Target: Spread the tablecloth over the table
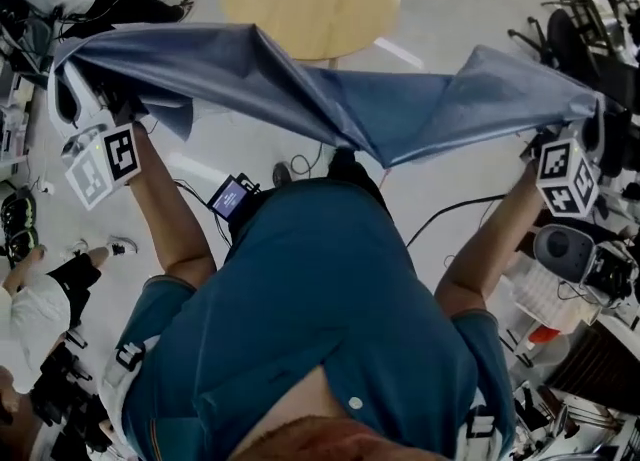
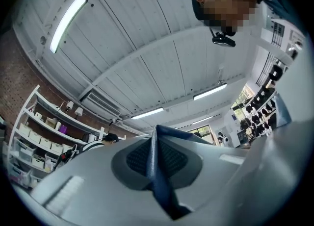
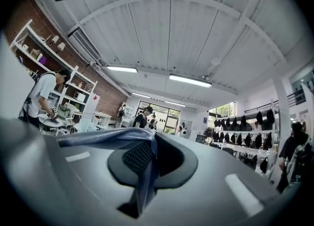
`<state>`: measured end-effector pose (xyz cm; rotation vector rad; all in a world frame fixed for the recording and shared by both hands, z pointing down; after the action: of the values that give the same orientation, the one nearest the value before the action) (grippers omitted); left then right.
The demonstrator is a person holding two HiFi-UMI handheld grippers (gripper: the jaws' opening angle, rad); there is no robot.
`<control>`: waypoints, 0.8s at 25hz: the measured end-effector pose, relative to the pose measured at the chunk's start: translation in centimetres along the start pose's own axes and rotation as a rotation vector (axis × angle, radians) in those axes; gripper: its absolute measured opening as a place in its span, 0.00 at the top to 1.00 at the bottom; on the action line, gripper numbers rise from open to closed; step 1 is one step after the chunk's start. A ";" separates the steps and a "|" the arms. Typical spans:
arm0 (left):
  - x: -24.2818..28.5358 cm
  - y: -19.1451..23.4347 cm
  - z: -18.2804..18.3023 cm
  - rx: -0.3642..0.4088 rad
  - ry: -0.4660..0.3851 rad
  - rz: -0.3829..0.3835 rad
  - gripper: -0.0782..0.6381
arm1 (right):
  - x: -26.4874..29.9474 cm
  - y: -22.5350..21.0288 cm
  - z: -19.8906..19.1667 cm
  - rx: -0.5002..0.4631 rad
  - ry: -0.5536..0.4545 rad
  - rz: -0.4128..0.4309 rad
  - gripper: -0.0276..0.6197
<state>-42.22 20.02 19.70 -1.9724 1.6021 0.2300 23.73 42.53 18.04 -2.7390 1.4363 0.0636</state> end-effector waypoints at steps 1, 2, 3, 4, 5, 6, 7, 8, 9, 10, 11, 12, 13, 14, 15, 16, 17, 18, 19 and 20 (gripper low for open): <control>0.7 -1.2 0.0 0.010 0.010 0.012 0.89 | 1.9 -1.5 -0.8 0.009 0.011 -0.002 0.94; 1.5 -2.4 0.1 0.020 0.018 0.024 0.89 | 3.9 -3.0 -1.5 0.020 0.020 -0.001 0.94; 2.4 -3.7 0.3 0.028 0.021 0.037 0.89 | 6.0 -4.5 -2.3 0.034 0.028 0.002 0.94; 3.3 -4.9 0.5 0.035 0.022 0.053 0.89 | 8.1 -6.0 -3.1 0.048 0.037 0.004 0.94; 4.2 -6.1 0.8 0.040 0.024 0.073 0.89 | 10.0 -7.4 -3.8 0.061 0.048 0.004 0.94; 4.9 -7.2 1.0 0.046 0.027 0.095 0.89 | 11.9 -8.7 -4.6 0.071 0.062 0.006 0.94; 5.5 -8.2 1.2 0.052 0.032 0.116 0.89 | 13.8 -9.8 -5.3 0.077 0.077 0.012 0.94; 6.1 -9.0 1.2 0.059 0.037 0.135 0.89 | 15.7 -10.8 -6.1 0.081 0.092 0.021 0.94; 6.7 -9.7 1.3 0.066 0.045 0.154 0.89 | 17.7 -11.6 -6.8 0.084 0.105 0.032 0.94; 7.4 -10.5 1.4 0.070 0.054 0.173 0.89 | 19.6 -12.3 -7.4 0.086 0.116 0.042 0.94; 8.0 -11.1 1.4 0.067 0.063 0.194 0.89 | 21.3 -12.8 -7.9 0.088 0.126 0.051 0.94; 8.5 -11.7 1.3 0.058 0.072 0.215 0.89 | 22.9 -13.3 -8.3 0.091 0.135 0.059 0.94; 8.8 -12.2 1.1 0.046 0.082 0.234 0.89 | 24.4 -13.6 -8.7 0.096 0.143 0.068 0.94; 9.1 -12.6 0.9 0.036 0.091 0.249 0.89 | 25.6 -13.7 -9.1 0.100 0.150 0.078 0.94; 9.4 -13.0 0.7 0.030 0.101 0.259 0.89 | 26.8 -13.8 -9.3 0.102 0.155 0.086 0.94; 9.7 -13.3 0.6 0.029 0.112 0.264 0.89 | 27.8 -13.7 -9.6 0.103 0.157 0.096 0.94; 10.1 -13.7 0.4 0.032 0.124 0.267 0.89 | 28.9 -13.6 -9.7 0.105 0.158 0.105 0.94; 10.3 -14.0 0.2 0.038 0.135 0.270 0.89 | 29.8 -13.4 -9.9 0.107 0.159 0.115 0.94; 10.6 -14.2 0.1 0.045 0.146 0.273 0.89 | 30.7 -13.1 -10.0 0.109 0.161 0.123 0.94; 10.7 -14.2 -0.1 0.051 0.155 0.276 0.89 | 31.5 -12.8 -10.2 0.109 0.162 0.130 0.94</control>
<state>-26.03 12.53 19.31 -1.7637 1.9606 0.1432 52.29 23.36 26.67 -2.6132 1.6047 -0.2305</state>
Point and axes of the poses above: the fingertips, and each gripper's own axes: x forward along the fingers, y to its left, z out of its top, the point moved 9 cm from there along -x, backward along the fingers, and after that the axes turned 15 degrees about x, right-handed, at the moved point
